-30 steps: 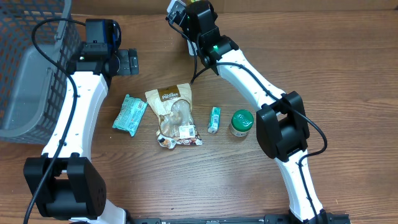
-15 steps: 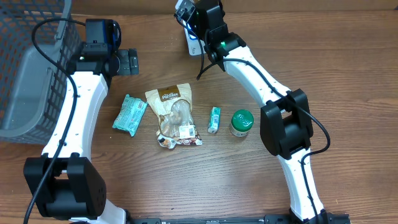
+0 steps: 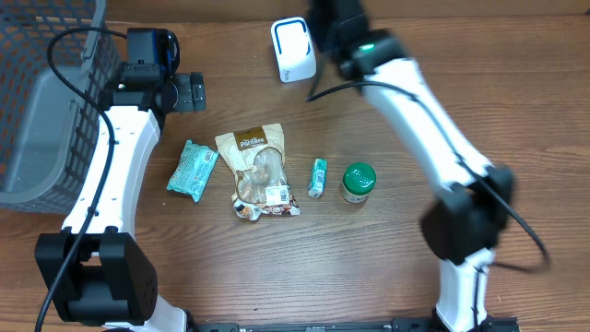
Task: Scan the item barcode
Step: 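Move the yellow bottle to the right and set it on the table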
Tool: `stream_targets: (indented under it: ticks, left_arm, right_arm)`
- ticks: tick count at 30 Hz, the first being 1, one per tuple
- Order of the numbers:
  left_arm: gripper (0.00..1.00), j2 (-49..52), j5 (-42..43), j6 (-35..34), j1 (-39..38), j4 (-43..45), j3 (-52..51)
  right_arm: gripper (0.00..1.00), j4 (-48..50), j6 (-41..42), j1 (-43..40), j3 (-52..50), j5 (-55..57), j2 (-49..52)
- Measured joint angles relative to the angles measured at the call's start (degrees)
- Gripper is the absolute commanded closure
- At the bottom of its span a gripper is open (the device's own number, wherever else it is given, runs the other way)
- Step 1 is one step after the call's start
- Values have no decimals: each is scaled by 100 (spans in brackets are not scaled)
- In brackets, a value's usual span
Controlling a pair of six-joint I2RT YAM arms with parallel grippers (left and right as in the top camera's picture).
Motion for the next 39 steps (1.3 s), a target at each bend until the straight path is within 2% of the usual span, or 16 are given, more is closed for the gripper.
stream_targets:
  ticks: [4,7,12,17,22,31,33,36,39]
  left_arm:
    - [0,0,0,0,0,-2,0]
    - [0,0,0,0,0,2,0]
    - [0,0,0,-2,0,2,0]
    - [0,0,0,0,0,0,0]
    - [0,2,0,0,0,2,0]
    - [0,0,0,0,0,2,0]
    - [0,0,0,0,0,2,0]
    - [0,0,0,0,0,2,0]
    - [0,0,0,0,0,2,0]
  right_arm:
    - [96,-1464,1167,-664,31,22,-791]
    - [95,-2347,1794,-1379,42,-170,-1016]
    - [95,-3034,2155,-2317,-7,-848,-874]
    - [95,-3001,2295,-3056,-455,-1344,-750]
    - [93,-2618,2347,-3563,-1390,-1521,-721]
    - [88,-1718,2347,-3777,-2776,-1596,-667]
    - [83,-1709,2347,-3773,-2835,-1611,-664]
    - [53,-1696,2363,-3773,-2837,-1611,-664]
    - [37,-1725,2376,-3773,-2837,-1617,-664]
